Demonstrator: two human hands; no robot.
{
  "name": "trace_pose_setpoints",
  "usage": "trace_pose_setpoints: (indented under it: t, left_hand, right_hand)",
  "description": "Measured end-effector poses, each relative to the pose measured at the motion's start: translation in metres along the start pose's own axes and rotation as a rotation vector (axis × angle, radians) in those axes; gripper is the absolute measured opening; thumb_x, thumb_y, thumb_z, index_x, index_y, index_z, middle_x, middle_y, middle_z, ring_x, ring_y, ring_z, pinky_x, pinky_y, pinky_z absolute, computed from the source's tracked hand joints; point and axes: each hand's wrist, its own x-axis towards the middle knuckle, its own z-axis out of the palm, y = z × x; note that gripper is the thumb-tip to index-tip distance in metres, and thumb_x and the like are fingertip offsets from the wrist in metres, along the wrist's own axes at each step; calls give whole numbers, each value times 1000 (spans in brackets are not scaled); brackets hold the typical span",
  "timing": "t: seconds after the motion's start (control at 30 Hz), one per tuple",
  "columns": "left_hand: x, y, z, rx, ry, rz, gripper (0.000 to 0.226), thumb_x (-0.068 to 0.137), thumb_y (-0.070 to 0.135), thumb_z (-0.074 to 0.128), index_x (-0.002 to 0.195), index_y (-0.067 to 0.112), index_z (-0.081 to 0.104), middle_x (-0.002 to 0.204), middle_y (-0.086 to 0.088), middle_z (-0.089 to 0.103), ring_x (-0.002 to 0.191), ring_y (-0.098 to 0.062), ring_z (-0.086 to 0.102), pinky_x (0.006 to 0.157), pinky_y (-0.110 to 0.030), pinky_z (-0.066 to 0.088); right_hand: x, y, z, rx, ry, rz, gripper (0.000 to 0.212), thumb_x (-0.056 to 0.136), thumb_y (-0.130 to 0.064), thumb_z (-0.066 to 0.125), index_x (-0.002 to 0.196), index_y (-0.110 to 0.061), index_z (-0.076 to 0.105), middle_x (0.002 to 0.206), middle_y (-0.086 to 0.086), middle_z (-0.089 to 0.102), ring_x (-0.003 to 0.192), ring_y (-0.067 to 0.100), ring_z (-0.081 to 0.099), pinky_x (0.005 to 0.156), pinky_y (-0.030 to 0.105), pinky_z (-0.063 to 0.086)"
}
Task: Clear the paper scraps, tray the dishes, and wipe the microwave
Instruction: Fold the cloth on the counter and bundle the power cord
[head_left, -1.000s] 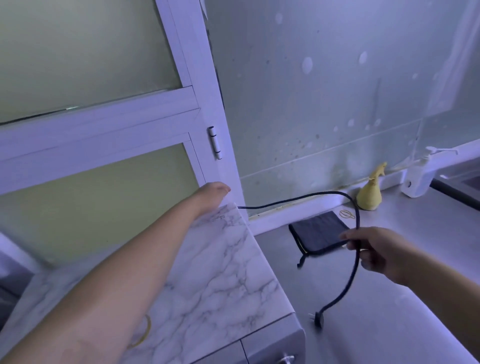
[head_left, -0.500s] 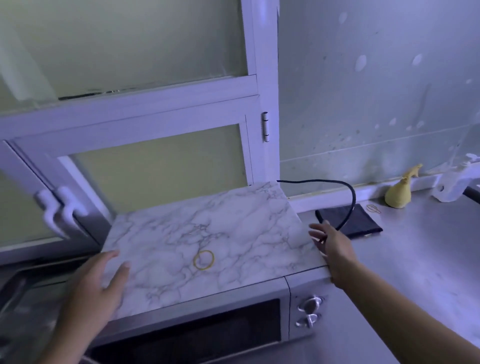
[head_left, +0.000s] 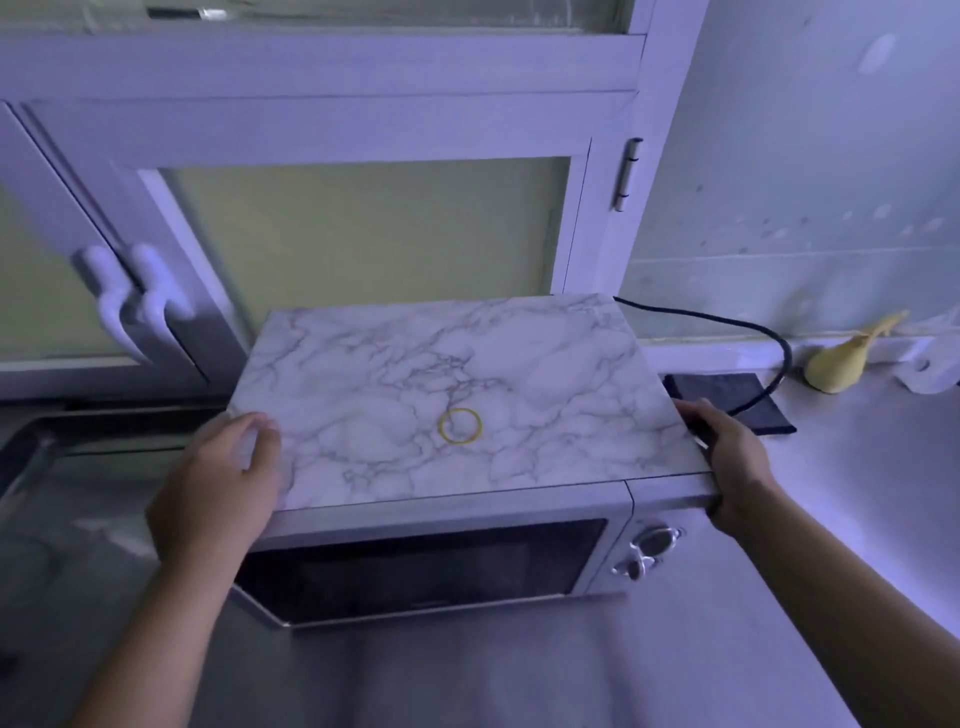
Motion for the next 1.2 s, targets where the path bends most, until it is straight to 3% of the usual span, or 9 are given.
trace_pose_setpoints:
  t: [0.2,0.43,0.57,0.7,0.83,0.9,0.97,1.07,1.2]
  left_hand:
    - [52,-9,-6,14,-9,-11,31,90,46,47,113,40,66,130,14,64,112,-32,62,88,-42,46]
    - [53,-9,-8,71,0,-25,36,89,45,43,116,41,67,128,8,66,111,-36,61,88,-42,46]
    - [53,-5,-10,96,-7,-60,43,86,45,42,121,42,65,134,4,63,114,-40,59,95,-45,46]
    - [44,-5,-14,103,-16,-68,43,84,42,40,119,42,66,136,4,61,113,-41,58,94,-46,45]
    - [38,-3,-15,131,-39,-24,32,76,34,35,90,28,63,110,3,63,87,-36,53,75,-39,42]
    - [38,-5,-16,124,-53,-21,36,78,34,35,96,27,65,115,4,62,94,-36,56,77,-41,42]
    - [40,-7,-17,105,-75,-17,40,80,37,36,106,29,66,123,5,61,103,-36,57,84,-44,44]
    - [38,-10,-18,29,-74,-6,36,78,39,37,97,27,65,111,5,64,94,-33,57,81,-43,44]
    - [37,-18,-24,-285,115,150,39,81,26,47,107,15,73,114,-9,71,105,-36,62,90,-46,50]
  right_hand:
    - [9,14,41,41,-23,20,39,100,-34,49,86,-16,80,85,-1,78,67,21,74,54,33,59]
    - [13,14,49,33,-17,-26,34,94,-29,55,73,-21,80,80,-8,76,62,15,71,52,27,56]
    - [12,13,49,11,-2,-33,40,102,-32,49,76,-18,77,73,-9,74,59,12,70,53,25,56]
    - [10,10,49,-22,18,-29,50,103,-33,46,66,-20,78,72,-9,74,62,14,70,62,27,57]
    - [4,8,51,-56,21,-35,51,102,-35,46,66,-20,79,74,-7,74,73,20,67,82,37,55]
    - [-3,8,50,-62,61,-36,47,102,-37,46,72,-17,76,76,-2,72,78,23,63,86,41,54]
    - [-11,10,44,-46,128,-43,46,102,-43,44,76,-13,69,80,1,68,81,24,58,82,40,50]
    - [-25,12,20,-23,211,-26,52,103,-51,38,78,-12,61,86,5,67,77,23,61,69,33,46]
    - [-49,-8,-33,1,320,-48,44,97,-54,52,77,-15,52,75,4,61,66,25,65,64,30,51]
